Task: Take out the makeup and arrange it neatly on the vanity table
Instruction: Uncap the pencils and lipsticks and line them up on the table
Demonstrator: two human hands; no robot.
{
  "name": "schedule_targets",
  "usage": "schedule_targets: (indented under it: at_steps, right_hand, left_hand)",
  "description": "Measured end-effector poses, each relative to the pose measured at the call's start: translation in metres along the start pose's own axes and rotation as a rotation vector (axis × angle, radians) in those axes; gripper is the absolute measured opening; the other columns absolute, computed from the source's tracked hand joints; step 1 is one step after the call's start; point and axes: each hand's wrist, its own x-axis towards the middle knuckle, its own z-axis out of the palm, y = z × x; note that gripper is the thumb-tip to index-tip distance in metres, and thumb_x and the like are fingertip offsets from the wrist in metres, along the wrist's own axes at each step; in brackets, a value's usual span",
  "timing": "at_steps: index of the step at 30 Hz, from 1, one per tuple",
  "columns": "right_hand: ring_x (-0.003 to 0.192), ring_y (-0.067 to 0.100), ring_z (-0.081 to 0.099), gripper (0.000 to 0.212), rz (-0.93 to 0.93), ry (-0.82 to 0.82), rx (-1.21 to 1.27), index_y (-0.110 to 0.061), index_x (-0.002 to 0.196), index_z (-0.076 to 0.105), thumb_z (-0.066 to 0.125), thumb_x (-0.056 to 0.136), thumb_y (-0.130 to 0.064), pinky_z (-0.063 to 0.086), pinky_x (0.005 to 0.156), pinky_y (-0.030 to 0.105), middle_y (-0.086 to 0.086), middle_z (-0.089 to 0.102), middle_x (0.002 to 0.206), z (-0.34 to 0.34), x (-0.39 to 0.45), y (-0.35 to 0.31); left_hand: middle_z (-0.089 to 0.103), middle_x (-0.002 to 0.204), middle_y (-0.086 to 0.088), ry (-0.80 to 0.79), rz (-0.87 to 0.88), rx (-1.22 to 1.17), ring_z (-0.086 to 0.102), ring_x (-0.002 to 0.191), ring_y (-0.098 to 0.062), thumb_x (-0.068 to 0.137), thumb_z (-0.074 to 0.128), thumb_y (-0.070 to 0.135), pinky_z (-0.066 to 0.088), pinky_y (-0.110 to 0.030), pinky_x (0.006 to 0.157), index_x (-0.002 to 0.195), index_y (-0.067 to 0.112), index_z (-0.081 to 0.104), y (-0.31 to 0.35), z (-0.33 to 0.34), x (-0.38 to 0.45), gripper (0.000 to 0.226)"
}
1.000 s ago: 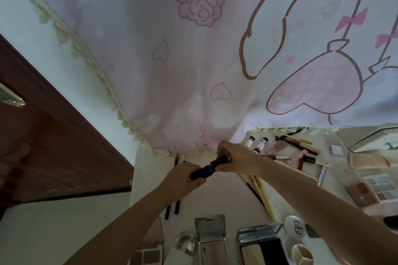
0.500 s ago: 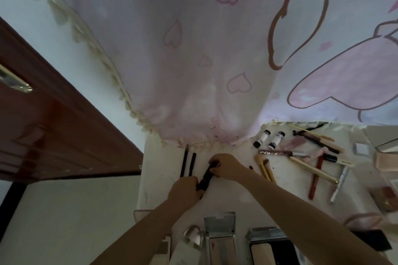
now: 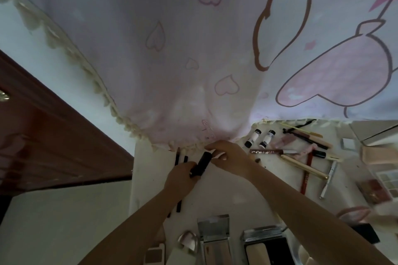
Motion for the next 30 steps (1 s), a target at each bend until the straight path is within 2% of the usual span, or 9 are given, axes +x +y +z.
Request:
schedule_targets:
  at_steps: [3, 6, 10, 14, 18, 22, 24, 27, 30]
  right_hand:
    - [0.107, 0.022, 0.058, 0.034, 0.051, 0.088, -0.154, -0.008, 0.119, 0.059, 0.053, 0.086, -0.004, 0.041, 0.086, 0.018, 0.011, 0.057, 0.122, -0.009, -0.003, 0.011]
    - [0.130, 0.023, 0.036, 0.045, 0.121, -0.082, -0.560, -0.014, 0.135, 0.043, 0.047, 0.090, -0.016, 0.032, 0.106, 0.034, 0.007, 0.036, 0.143, -0.005, -0.013, 0.037]
    - [0.141, 0.020, 0.013, 0.049, 0.202, -0.216, -0.749, -0.016, 0.138, 0.034, 0.043, 0.090, -0.019, 0.017, 0.110, 0.054, 0.001, 0.017, 0.152, 0.006, -0.030, 0.063]
    - [0.142, 0.017, 0.012, 0.050, 0.143, -0.255, -0.732, -0.014, 0.140, 0.033, 0.042, 0.091, -0.020, 0.016, 0.114, 0.046, 0.002, 0.014, 0.154, 0.002, -0.030, 0.071]
    - [0.128, 0.022, 0.039, 0.039, 0.079, -0.178, -0.664, -0.005, 0.128, 0.049, 0.040, 0.090, -0.011, 0.033, 0.103, 0.029, 0.009, 0.041, 0.138, -0.018, -0.016, 0.068]
    - [0.119, 0.021, 0.041, 0.038, 0.140, 0.027, -0.777, -0.008, 0.118, 0.055, 0.044, 0.082, -0.002, 0.036, 0.098, 0.030, 0.006, 0.049, 0.127, -0.047, 0.003, 0.068]
    - [0.123, 0.024, 0.037, 0.040, 0.196, 0.036, -0.854, -0.010, 0.123, 0.051, 0.049, 0.083, -0.006, 0.038, 0.099, 0.034, 0.005, 0.044, 0.133, -0.057, 0.013, 0.067]
    - [0.125, 0.026, 0.036, 0.042, 0.247, -0.030, -1.005, -0.009, 0.128, 0.047, 0.051, 0.086, -0.012, 0.042, 0.098, 0.038, 0.008, 0.037, 0.138, -0.066, 0.023, 0.070]
    - [0.126, 0.026, 0.037, 0.042, 0.227, -0.085, -1.053, -0.011, 0.132, 0.044, 0.045, 0.091, -0.012, 0.040, 0.100, 0.038, 0.009, 0.039, 0.139, -0.071, 0.030, 0.074]
  left_hand:
    - [0.066, 0.095, -0.012, 0.046, 0.034, -0.060, 0.058, 0.081, -0.021, 0.088, 0.057, 0.017, 0.035, -0.022, 0.059, 0.102, 0.007, 0.063, 0.006, -0.002, 0.010, 0.019]
    - [0.064, 0.089, -0.006, 0.103, 0.016, -0.141, 0.057, 0.081, -0.018, 0.087, 0.058, 0.015, 0.037, -0.022, 0.063, 0.098, 0.004, 0.064, 0.012, -0.001, 0.022, 0.017]
    - [0.057, 0.084, 0.003, 0.122, 0.000, -0.217, 0.052, 0.080, -0.011, 0.083, 0.061, 0.009, 0.034, -0.010, 0.058, 0.090, 0.005, 0.067, 0.019, 0.003, 0.036, 0.010]
    - [0.056, 0.068, 0.003, 0.091, 0.001, -0.290, 0.050, 0.067, -0.009, 0.082, 0.061, 0.004, 0.039, -0.016, 0.067, 0.067, 0.021, 0.055, 0.022, 0.003, 0.045, 0.023]
    - [0.050, 0.069, 0.021, 0.082, -0.050, -0.272, 0.045, 0.065, 0.007, 0.080, 0.067, 0.011, 0.039, -0.008, 0.060, 0.070, 0.040, 0.048, 0.023, -0.001, 0.048, 0.036]
    - [0.055, 0.068, -0.005, 0.086, 0.011, -0.216, 0.051, 0.069, -0.018, 0.085, 0.054, -0.006, 0.042, -0.021, 0.068, 0.063, 0.019, 0.061, 0.022, -0.001, 0.049, 0.033]
    - [0.064, 0.085, -0.017, 0.101, -0.003, -0.176, 0.058, 0.083, -0.025, 0.083, 0.055, -0.004, 0.042, -0.026, 0.076, 0.079, 0.000, 0.065, 0.022, 0.001, 0.046, 0.011]
    - [0.059, 0.110, -0.010, 0.106, -0.076, -0.237, 0.058, 0.094, -0.020, 0.083, 0.060, 0.004, 0.039, -0.017, 0.079, 0.115, 0.002, 0.056, 0.020, 0.000, 0.033, 0.032]
    - [0.056, 0.114, -0.007, 0.131, -0.105, -0.235, 0.050, 0.090, -0.011, 0.086, 0.060, 0.013, 0.037, -0.014, 0.080, 0.123, 0.007, 0.050, 0.016, 0.001, 0.019, 0.038]
